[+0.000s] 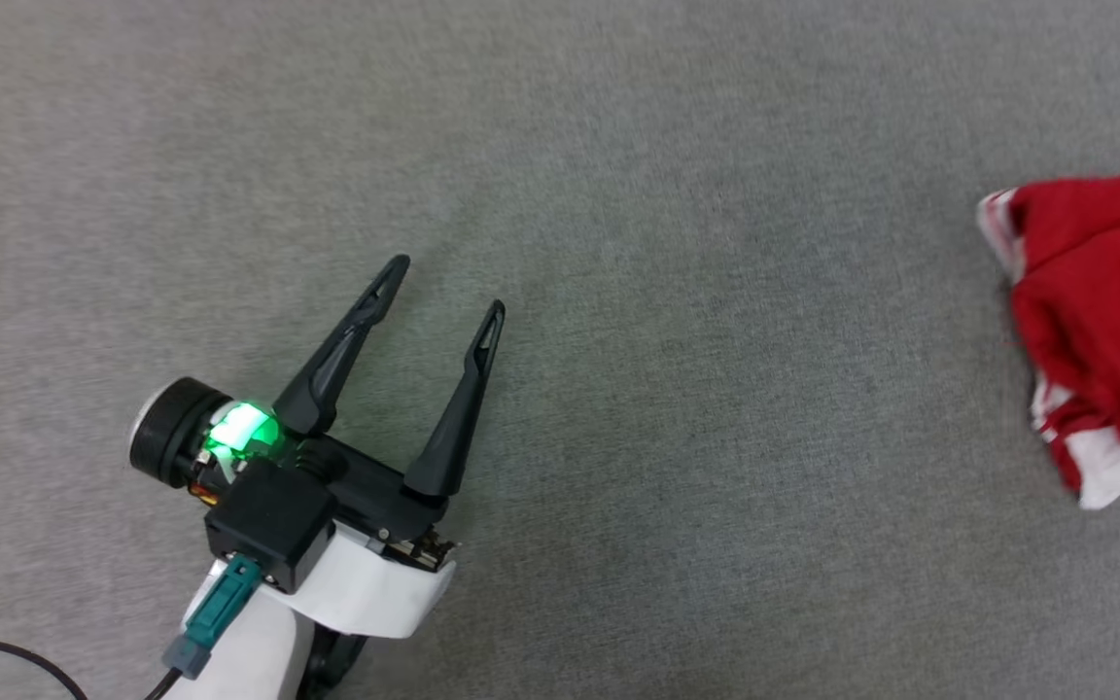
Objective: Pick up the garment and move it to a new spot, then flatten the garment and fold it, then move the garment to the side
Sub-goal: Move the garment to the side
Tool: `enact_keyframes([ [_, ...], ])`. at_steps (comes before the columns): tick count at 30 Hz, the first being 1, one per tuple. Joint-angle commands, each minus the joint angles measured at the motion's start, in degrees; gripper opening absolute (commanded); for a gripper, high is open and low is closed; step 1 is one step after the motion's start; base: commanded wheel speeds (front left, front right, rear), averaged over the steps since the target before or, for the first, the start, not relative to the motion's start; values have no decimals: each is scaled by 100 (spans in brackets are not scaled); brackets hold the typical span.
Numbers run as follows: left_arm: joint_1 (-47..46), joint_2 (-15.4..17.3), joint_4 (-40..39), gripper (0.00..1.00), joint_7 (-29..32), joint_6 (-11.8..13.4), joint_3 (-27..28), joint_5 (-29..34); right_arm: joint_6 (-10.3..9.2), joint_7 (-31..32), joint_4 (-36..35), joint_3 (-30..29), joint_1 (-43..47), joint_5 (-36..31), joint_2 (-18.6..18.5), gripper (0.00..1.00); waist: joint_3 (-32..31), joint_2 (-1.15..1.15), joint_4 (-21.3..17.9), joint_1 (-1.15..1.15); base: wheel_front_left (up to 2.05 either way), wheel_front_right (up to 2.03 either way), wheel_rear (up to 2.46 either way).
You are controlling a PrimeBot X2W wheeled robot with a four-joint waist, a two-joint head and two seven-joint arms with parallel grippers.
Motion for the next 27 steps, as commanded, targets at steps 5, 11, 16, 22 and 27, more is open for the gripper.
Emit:
enact_keyframes([
  [5, -215, 167, -113, 100, -12, 12, -42, 37, -9, -445, 808, -509, -207, -191, 9, 0, 540, 0, -207, -1, 0, 0, 0],
  [11, -353, 283, -227, 100, -12, 12, -59, 65, -10, -920, 1545, -1059, -316, -416, 141, 0, 846, 0, -144, -1, 0, 0, 0],
  [16, -380, 339, -261, 100, -12, 11, -32, 78, -10, -1163, 1979, -1508, -473, -706, 404, 0, 1002, 0, -90, -1, 0, 0, 0],
  [22, -332, 294, -219, 100, -12, 12, 11, 61, -9, -1289, 2097, -1763, -619, -1047, 724, 100, 866, 0, -34, -1, 0, 0, 0],
  [27, -197, 51, -103, 100, -12, 11, 167, -79, -9, -1313, 1879, -1852, -619, -1262, 820, 100, 328, 0, 73, -1, 0, 0, 0],
])
